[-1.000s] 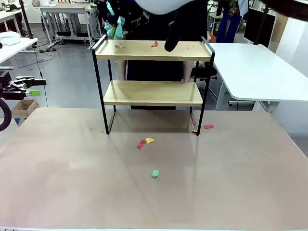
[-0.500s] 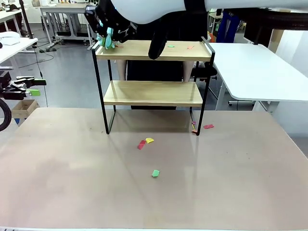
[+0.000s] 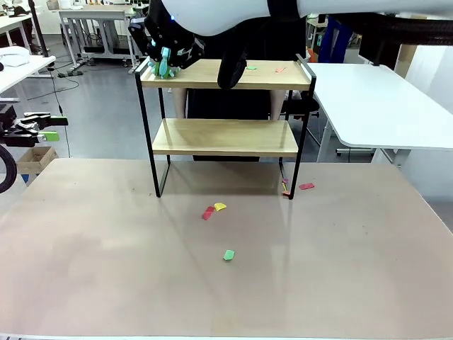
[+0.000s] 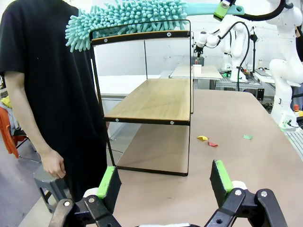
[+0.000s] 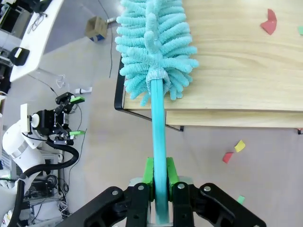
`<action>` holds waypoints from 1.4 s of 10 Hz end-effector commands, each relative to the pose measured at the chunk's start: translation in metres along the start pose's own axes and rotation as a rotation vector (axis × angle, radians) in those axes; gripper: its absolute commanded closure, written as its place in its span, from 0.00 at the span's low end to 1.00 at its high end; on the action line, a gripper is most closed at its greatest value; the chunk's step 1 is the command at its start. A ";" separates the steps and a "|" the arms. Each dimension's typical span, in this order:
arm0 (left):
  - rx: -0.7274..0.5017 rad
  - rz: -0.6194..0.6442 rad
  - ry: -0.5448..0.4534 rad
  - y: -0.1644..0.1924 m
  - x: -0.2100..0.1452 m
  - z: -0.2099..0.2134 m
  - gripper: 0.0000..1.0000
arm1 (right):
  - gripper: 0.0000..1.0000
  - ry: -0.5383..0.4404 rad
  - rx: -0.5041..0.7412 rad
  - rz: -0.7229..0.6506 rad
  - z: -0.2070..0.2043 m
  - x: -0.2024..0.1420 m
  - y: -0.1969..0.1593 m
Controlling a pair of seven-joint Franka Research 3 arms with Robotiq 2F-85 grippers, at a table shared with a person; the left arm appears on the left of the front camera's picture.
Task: Clean the shelf.
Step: Clean the specific section of the Shelf indicated by the human with the Duster.
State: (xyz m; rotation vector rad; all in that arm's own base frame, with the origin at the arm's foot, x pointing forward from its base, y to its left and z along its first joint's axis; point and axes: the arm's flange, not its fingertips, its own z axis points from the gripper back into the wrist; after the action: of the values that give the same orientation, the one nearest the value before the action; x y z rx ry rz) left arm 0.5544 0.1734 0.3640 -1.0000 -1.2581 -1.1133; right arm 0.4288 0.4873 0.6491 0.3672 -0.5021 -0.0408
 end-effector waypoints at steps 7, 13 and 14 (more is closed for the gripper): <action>0.001 -0.005 0.001 -0.001 0.003 -0.001 0.00 | 0.87 0.064 -0.075 -0.115 0.043 -0.005 -0.071; 0.001 -0.005 0.001 -0.001 0.003 -0.001 0.00 | 0.87 0.084 -0.213 -0.191 0.095 -0.015 -0.154; 0.001 -0.005 0.001 -0.001 0.003 -0.001 0.00 | 0.87 0.081 -0.253 -0.206 0.114 -0.021 -0.169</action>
State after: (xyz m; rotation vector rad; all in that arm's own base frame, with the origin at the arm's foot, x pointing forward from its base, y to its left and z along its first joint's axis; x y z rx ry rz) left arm 0.5544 0.1735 0.3643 -0.9995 -1.2584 -1.1138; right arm 0.3804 0.3186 0.6708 0.1862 -0.3977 -0.2875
